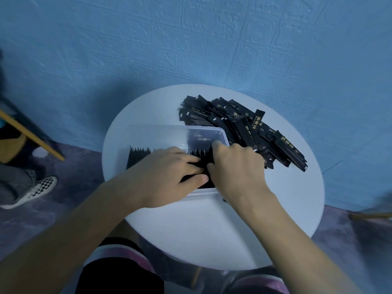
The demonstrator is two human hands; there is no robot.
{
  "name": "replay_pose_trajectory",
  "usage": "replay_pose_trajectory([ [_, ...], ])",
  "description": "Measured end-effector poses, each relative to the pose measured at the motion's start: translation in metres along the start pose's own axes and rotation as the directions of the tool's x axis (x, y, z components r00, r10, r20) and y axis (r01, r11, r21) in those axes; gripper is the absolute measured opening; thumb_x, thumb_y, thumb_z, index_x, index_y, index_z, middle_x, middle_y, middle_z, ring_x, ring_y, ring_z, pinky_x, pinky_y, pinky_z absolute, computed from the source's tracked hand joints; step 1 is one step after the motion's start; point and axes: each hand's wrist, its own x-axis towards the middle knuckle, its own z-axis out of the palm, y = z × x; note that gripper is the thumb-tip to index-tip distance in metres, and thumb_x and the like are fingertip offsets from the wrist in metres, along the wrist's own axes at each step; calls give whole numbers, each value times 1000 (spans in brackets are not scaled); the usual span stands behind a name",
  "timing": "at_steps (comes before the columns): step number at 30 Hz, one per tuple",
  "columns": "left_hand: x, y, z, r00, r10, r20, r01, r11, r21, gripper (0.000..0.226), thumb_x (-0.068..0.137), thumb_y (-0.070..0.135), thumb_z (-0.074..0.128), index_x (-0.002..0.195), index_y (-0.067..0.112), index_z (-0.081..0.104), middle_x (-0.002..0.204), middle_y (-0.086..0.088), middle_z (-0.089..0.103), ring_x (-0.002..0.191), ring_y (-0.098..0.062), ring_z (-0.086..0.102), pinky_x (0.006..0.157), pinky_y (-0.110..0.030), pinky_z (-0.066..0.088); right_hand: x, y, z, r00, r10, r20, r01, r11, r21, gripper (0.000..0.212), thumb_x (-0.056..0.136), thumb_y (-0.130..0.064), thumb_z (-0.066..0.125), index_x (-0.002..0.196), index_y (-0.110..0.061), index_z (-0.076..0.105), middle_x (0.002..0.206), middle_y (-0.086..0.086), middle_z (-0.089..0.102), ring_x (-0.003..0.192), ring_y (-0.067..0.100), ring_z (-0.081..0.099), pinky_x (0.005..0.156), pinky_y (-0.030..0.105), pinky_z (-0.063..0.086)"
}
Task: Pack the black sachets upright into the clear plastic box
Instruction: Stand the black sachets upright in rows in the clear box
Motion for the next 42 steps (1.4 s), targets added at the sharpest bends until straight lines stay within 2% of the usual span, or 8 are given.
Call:
replay_pose_trajectory([
  [7, -2, -1, 2, 999, -52, 11, 52, 999, 13, 78, 85, 68, 8, 142, 38, 54, 152, 19, 44, 138, -9, 36, 115, -32, 29, -10, 17, -2, 998, -19, 61, 15, 997, 74, 16, 94, -34, 54, 103, -22, 60, 99, 7, 65, 87, 38, 57, 64, 34, 36],
  [15, -14, 16, 17, 994, 17, -109, -6, 996, 94, 61, 100, 54, 17, 123, 34, 70, 134, 11, 63, 123, -17, 55, 97, -42, 46, -16, 13, 0, 998, 25, 57, -26, 1000, 15, 22, 94, -35, 58, 114, -27, 64, 102, 6, 65, 94, 36, 63, 64, 32, 36],
  [22, -18, 17, 8, 997, -17, -79, 24, 996, 84, 74, 94, 64, 8, 128, 35, 67, 137, 13, 61, 125, -13, 55, 104, -36, 44, -13, 17, -2, 994, -13, 110, 10, 1000, 24, 23, 93, -36, 60, 114, -29, 65, 102, 6, 67, 95, 36, 63, 66, 33, 39],
  [26, -32, 10, 0, 996, -81, -47, 84, 994, 66, 88, 83, 80, 5, 138, 38, 58, 147, 17, 51, 134, -8, 47, 111, -32, 35, -17, 28, 0, 993, -118, 27, 115, 991, 73, 23, 96, -33, 54, 117, -30, 63, 101, 0, 72, 95, 34, 64, 72, 38, 53],
  [32, -46, 6, 2, 994, -104, -21, 106, 986, 128, 97, 72, 90, 8, 143, 40, 52, 152, 21, 44, 138, -7, 41, 110, -29, 32, -28, 36, 10, 958, -239, -161, 252, 965, 69, 26, 97, -40, 53, 96, -24, 74, 92, -13, 73, 94, 24, 50, 78, 39, 49],
  [34, -47, 5, 4, 995, -97, -33, 101, 987, 128, 94, 74, 89, 10, 141, 39, 53, 150, 21, 46, 136, -7, 43, 109, -30, 34, -33, 35, 14, 962, -226, -155, 235, 971, 42, 45, 97, -53, 38, 90, -28, 75, 97, -17, 72, 107, 26, 50, 84, 39, 44],
  [38, -47, 5, 7, 995, -95, -43, 100, 988, 120, 94, 75, 89, 8, 141, 41, 53, 149, 23, 46, 135, -5, 42, 107, -27, 33, -38, 33, 21, 981, -164, 106, 158, 986, 61, 86, 87, -75, -5, 104, -35, 69, 125, -21, 65, 135, 23, 43, 106, 37, 32],
  [42, -47, 4, 7, 994, -94, -58, 99, 989, 105, 92, 76, 90, 11, 139, 40, 55, 147, 23, 49, 134, -4, 43, 104, -26, 34, -38, 30, 25, 975, -166, 149, 157, 985, 73, 97, 85, -80, -13, 106, -30, 68, 128, -15, 65, 132, 20, 48, 109, 42, 37],
])
